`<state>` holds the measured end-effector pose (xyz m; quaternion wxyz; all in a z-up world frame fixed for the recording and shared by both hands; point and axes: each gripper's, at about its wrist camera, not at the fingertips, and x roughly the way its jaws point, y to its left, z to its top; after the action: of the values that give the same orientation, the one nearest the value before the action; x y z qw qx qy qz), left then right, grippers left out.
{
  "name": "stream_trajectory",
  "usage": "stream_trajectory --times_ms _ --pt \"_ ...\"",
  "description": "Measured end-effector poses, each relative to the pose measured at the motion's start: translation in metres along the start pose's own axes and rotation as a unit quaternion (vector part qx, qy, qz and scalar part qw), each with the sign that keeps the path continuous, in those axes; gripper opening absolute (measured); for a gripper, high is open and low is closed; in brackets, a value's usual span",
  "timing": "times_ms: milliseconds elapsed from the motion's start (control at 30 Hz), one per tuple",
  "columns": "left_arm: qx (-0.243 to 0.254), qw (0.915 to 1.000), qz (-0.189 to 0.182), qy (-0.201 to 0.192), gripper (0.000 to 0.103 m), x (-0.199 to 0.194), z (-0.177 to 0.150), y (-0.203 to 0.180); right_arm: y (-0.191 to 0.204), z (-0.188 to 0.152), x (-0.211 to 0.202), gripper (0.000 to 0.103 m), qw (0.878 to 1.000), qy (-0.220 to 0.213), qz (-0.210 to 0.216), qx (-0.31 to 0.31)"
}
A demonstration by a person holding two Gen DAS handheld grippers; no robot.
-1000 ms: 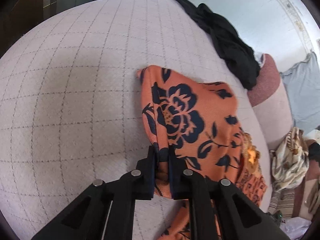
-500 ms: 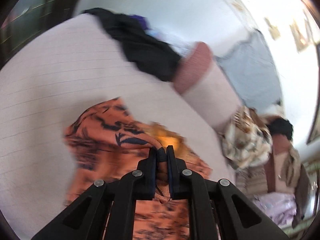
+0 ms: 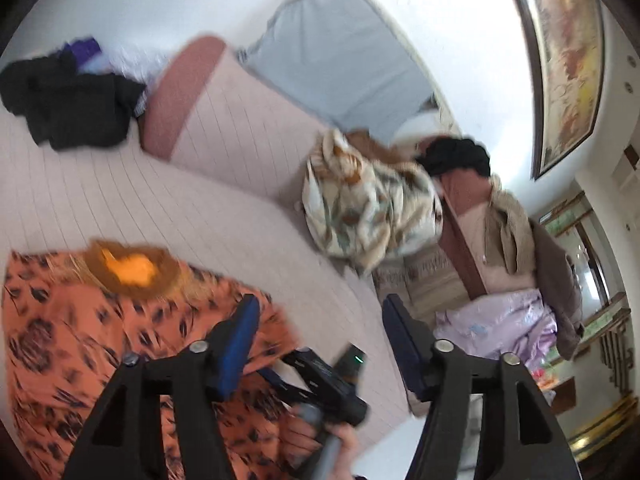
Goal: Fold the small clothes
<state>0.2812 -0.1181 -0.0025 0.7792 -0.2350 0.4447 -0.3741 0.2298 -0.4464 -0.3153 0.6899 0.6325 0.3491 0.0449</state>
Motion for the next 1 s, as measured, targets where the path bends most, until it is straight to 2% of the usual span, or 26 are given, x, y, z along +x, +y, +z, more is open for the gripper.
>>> stream_trajectory --times_ms 100,200,300,400,500,600,667,700,733,833,933,1000 --pt "-0.015 0.9983 0.047 -0.032 0.066 -0.005 0.000 0.035 -0.007 0.009 -0.014 0.076 1.000 -0.020 0.009 0.014" --pt "-0.038 0.9900 0.126 -0.051 0.066 -0.013 -0.012 0.086 -0.019 0.019 -0.018 0.076 0.999 -0.015 0.017 0.037" --pt "-0.064 0.9756 0.202 -0.059 0.066 -0.021 -0.033 0.142 -0.021 0.023 -0.019 0.076 0.999 -0.019 0.020 0.037" --pt "-0.087 0.9547 0.276 -0.071 0.066 -0.021 -0.055 0.186 -0.007 0.022 -0.017 0.076 0.999 -0.025 0.021 0.012" --pt "-0.112 0.9354 0.327 -0.076 0.066 -0.022 -0.077 0.225 0.021 0.014 -0.007 0.076 0.998 -0.029 -0.016 -0.052" --pt "-0.091 0.9228 0.369 -0.066 0.066 -0.016 -0.093 0.244 0.036 0.007 0.010 0.076 0.990 -0.021 -0.102 -0.096" --pt "-0.056 0.8948 0.441 -0.039 0.066 0.000 -0.098 0.252 0.030 0.006 0.020 0.067 0.978 -0.030 -0.177 -0.103" --pt "-0.054 0.8878 0.456 -0.032 0.066 0.005 -0.098 0.256 0.026 0.007 0.022 0.038 0.972 -0.035 -0.206 -0.109" --pt "-0.059 0.8834 0.464 -0.025 0.066 0.006 -0.098 0.262 0.024 0.008 0.025 0.018 0.962 -0.038 -0.240 -0.125" --pt "-0.092 0.8873 0.451 -0.030 0.066 -0.002 -0.092 0.276 0.028 0.008 0.023 0.010 0.951 -0.046 -0.259 -0.165" --pt "-0.081 0.8740 0.478 -0.039 0.066 -0.004 -0.088 0.276 0.043 -0.001 0.026 0.009 0.933 -0.070 -0.280 -0.213" --pt "-0.083 0.8784 0.468 -0.049 0.066 -0.007 -0.086 0.274 0.045 -0.007 0.020 0.009 0.931 -0.079 -0.278 -0.223"
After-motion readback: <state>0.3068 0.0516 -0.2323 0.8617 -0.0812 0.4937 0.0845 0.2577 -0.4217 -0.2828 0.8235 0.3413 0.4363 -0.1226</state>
